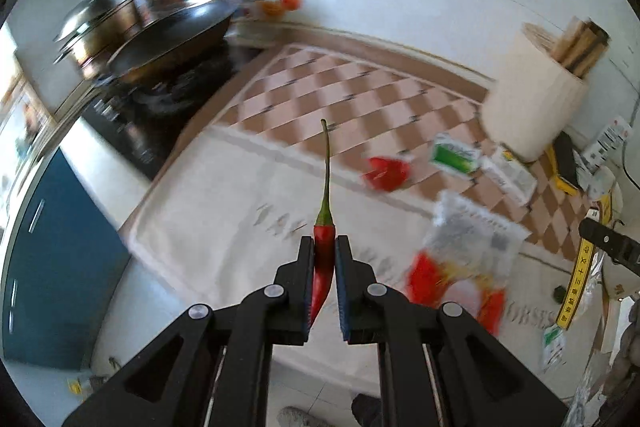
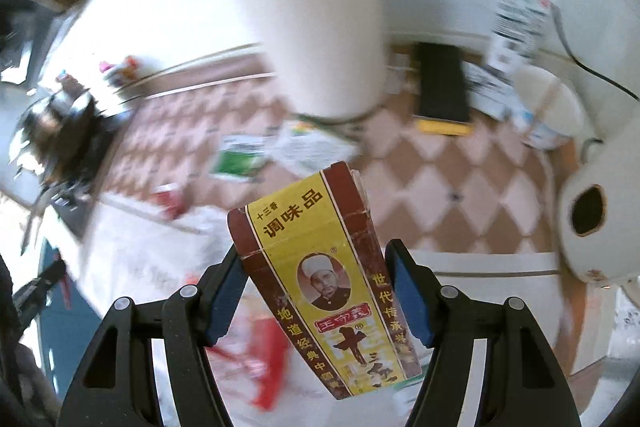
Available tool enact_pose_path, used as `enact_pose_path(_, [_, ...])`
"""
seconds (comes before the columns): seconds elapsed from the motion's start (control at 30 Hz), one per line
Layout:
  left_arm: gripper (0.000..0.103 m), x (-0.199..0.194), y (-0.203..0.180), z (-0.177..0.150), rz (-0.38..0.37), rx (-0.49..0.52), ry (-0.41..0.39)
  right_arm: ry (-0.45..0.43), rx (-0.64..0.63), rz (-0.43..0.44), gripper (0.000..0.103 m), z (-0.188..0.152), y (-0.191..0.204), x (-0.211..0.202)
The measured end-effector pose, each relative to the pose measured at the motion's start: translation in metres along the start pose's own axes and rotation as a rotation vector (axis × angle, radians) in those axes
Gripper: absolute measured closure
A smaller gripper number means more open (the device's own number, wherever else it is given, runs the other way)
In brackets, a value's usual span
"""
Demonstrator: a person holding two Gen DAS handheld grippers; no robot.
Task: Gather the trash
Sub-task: 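Carry chili and spice box to the bin and open both tools over it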
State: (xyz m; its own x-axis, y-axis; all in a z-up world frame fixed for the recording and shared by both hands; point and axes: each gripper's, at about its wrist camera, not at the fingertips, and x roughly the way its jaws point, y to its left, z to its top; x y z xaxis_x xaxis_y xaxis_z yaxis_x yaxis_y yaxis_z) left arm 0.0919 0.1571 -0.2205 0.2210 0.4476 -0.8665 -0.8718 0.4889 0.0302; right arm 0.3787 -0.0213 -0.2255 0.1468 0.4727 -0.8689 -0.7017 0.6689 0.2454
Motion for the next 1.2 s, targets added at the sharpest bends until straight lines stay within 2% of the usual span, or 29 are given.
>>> enact_pose_path(0.1, [0.095, -0.009, 0.055, -0.029, 0.031, -0.089, 0.024, 0.017, -0.083, 0.069, 0.033, -0.016, 0.057, -0.003])
enact_pose_path(0.2, [0.095, -0.015, 0.105, -0.061, 0.074, -0.163, 0.044, 0.064, -0.188, 0.161, 0.033, -0.046, 0.131, 0.000])
enact_pose_path(0.3, [0.095, -0.018, 0.168, -0.108, 0.123, -0.263, 0.087, 0.120, -0.286, 0.231, 0.033, -0.082, 0.194, 0.009])
enact_pose_path(0.5, [0.095, 0.005, 0.280, -0.208, 0.189, -0.478, 0.200, 0.302, -0.492, 0.341, 0.033, -0.197, 0.329, 0.059])
enact_pose_path(0.6, [0.095, 0.036, 0.324, -0.255, 0.192, -0.580, 0.259, 0.400, -0.539, 0.351, 0.033, -0.257, 0.374, 0.102])
enact_pose_path(0.7, [0.095, 0.090, 0.370, -0.310, 0.174, -0.698, 0.336, 0.518, -0.528, 0.354, 0.033, -0.315, 0.407, 0.159])
enact_pose_path(0.77, [0.095, 0.123, 0.388, -0.337, 0.149, -0.756, 0.375, 0.577, -0.518, 0.346, 0.033, -0.351, 0.423, 0.199])
enact_pose_path(0.9, [0.095, 0.211, 0.430, -0.410, 0.045, -0.930, 0.458, 0.717, -0.474, 0.325, 0.033, -0.429, 0.447, 0.299])
enact_pose_path(1.03, [0.095, 0.284, 0.454, -0.471, -0.080, -1.089, 0.504, 0.835, -0.419, 0.303, 0.033, -0.495, 0.453, 0.391])
enact_pose_path(1.2, [0.095, 0.359, 0.466, -0.524, -0.157, -1.176, 0.569, 0.935, -0.367, 0.260, 0.033, -0.572, 0.448, 0.497])
